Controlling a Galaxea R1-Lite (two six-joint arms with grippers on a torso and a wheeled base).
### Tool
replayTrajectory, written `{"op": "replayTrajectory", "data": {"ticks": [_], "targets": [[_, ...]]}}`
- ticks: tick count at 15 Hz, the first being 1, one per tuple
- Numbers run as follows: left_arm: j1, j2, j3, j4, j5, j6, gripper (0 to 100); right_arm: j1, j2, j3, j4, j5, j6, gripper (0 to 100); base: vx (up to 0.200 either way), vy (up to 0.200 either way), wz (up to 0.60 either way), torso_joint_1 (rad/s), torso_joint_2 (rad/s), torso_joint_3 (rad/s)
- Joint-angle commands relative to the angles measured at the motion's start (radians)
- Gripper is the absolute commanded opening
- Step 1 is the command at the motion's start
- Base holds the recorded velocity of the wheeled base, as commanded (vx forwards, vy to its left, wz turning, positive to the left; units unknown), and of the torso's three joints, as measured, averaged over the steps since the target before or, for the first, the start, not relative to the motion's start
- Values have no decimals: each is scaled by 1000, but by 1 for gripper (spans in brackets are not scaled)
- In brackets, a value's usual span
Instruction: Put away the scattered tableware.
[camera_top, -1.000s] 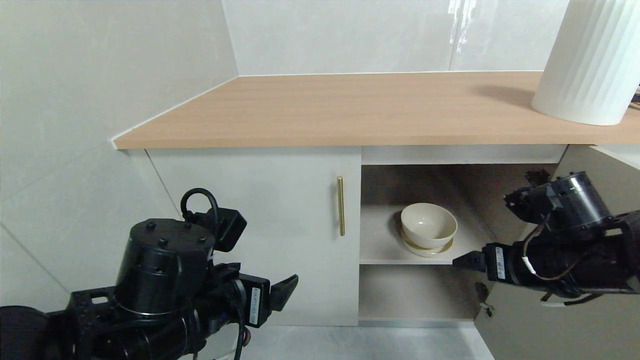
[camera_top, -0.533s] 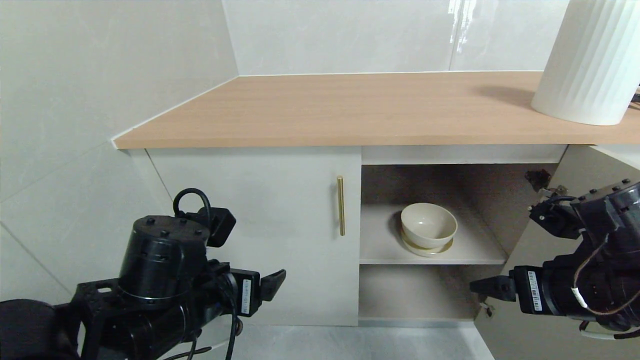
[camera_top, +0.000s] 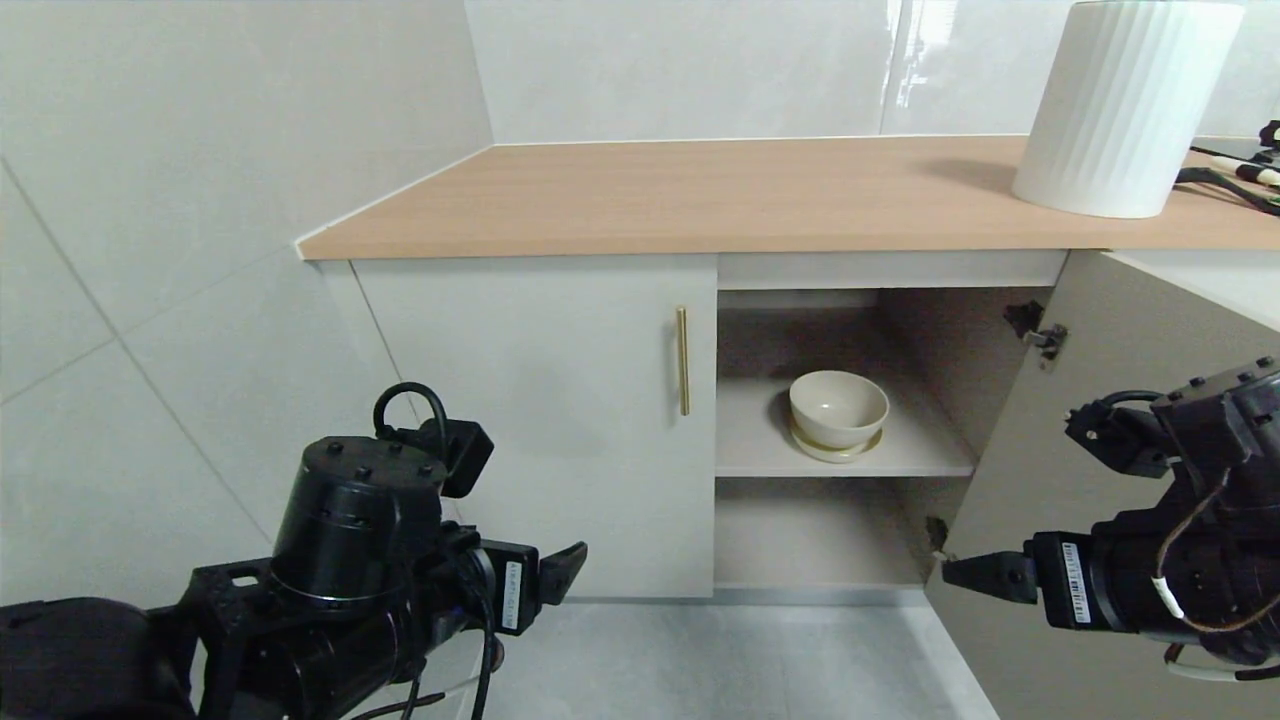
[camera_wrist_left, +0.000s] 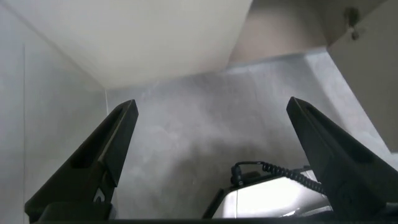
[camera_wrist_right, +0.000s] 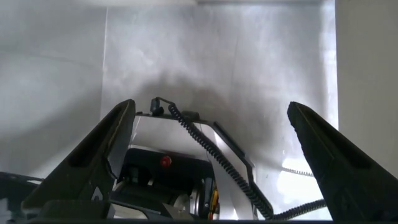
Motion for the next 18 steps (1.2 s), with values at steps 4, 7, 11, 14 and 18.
{"op": "replayTrajectory", "data": {"ticks": [4, 7, 11, 14, 18], "targets": [[-1, 6, 0, -1, 1, -2, 100, 14, 2, 0, 1, 1, 1, 100, -200, 0, 0, 4, 2, 5], [-1, 6, 0, -1, 1, -1, 100, 16, 2, 0, 3, 1, 1, 100, -200, 0, 0, 1, -1, -1], [-1, 1, 0, -1, 1, -1, 100, 17, 1, 0, 3, 1, 1, 100, -50, 0, 0, 2, 1, 1], [-1, 1, 0, -1, 2, -1, 100, 17, -1, 1, 4, 0, 1, 100, 0, 0, 0, 0, 0, 0], [-1, 0, 0, -1, 4, 1, 100, 17, -1, 1, 8, 0, -1, 100, 0, -50, 0, -1, 1, 1]]}}
